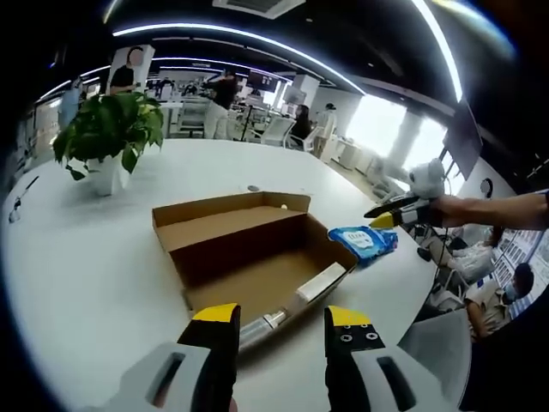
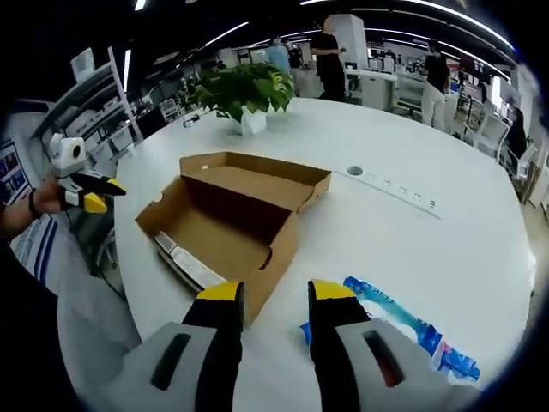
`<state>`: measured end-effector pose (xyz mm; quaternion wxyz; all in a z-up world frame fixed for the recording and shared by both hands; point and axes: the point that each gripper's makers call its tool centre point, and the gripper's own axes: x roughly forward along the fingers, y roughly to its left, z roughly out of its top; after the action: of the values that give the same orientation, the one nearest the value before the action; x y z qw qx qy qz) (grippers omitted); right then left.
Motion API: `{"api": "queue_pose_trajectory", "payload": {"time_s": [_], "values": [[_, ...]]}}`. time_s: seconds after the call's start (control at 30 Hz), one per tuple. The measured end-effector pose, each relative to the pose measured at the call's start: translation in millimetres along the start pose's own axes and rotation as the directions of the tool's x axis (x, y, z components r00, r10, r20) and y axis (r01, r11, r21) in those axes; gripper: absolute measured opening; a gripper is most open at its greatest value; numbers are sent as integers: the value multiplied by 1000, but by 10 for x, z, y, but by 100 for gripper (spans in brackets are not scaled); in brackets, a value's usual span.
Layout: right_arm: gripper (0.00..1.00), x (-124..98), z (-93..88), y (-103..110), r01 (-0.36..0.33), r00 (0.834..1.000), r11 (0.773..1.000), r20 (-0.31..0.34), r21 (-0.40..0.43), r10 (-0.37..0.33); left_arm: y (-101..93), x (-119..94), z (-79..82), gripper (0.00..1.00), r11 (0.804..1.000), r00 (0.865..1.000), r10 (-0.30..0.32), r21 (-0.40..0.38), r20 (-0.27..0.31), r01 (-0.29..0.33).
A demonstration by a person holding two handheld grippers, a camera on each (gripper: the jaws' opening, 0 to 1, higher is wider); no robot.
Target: Operate the shoe box by opening the lid, removing the specified soft item, and placing it in the target area until the item is outside and the box remains undamaged.
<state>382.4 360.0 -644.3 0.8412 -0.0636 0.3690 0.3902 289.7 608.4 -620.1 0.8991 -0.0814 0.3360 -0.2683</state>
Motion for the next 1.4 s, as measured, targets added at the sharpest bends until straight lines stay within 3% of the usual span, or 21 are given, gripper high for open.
{"api": "queue_pose_trajectory", "payload": {"time_s": [0.67,0.87,1.4], "values": [[32,398,-57,725,-138,990,990,-6,-34,138,301,-76,-89,40,995,998,60,-84,29,-57],[33,498,-168,761,-159,987,985,-42,-70,156,299,-44,-108,40,995,998,61,-87,24,-58],[33,477,-46,641,-163,986,984,-37,-77,160,257,10,-134,40,993,998,62,-101,20,-60]]}}
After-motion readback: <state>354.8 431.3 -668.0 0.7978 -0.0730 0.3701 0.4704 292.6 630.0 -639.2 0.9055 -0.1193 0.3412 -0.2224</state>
